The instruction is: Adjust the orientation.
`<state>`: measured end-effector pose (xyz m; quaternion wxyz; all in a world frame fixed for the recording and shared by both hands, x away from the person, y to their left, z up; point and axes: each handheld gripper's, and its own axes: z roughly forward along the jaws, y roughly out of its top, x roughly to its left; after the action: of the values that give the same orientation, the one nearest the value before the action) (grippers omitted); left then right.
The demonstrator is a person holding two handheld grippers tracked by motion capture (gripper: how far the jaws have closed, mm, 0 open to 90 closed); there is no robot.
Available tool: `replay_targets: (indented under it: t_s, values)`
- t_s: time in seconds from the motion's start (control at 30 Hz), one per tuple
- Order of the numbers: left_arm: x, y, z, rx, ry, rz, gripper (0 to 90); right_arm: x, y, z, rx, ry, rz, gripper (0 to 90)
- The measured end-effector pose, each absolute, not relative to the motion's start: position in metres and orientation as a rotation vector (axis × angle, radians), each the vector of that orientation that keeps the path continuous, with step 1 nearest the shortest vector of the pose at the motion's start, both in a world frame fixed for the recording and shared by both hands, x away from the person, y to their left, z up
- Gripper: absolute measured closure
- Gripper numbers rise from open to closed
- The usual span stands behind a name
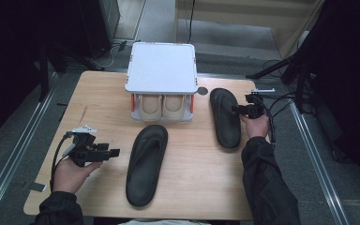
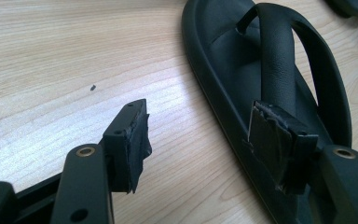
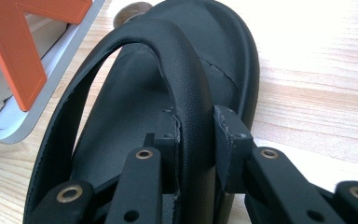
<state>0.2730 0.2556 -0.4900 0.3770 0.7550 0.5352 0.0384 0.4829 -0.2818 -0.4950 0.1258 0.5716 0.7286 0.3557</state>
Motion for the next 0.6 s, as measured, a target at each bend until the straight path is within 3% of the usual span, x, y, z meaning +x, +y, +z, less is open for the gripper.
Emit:
replay_targets:
  t_s: [0.6]
  values:
    - [0.2784,0.2521,-0.4891,1.939,1.351,0.094,38.3,0.4753,-0.2842,-0.4869,1.671,2.138,1.025,73.7]
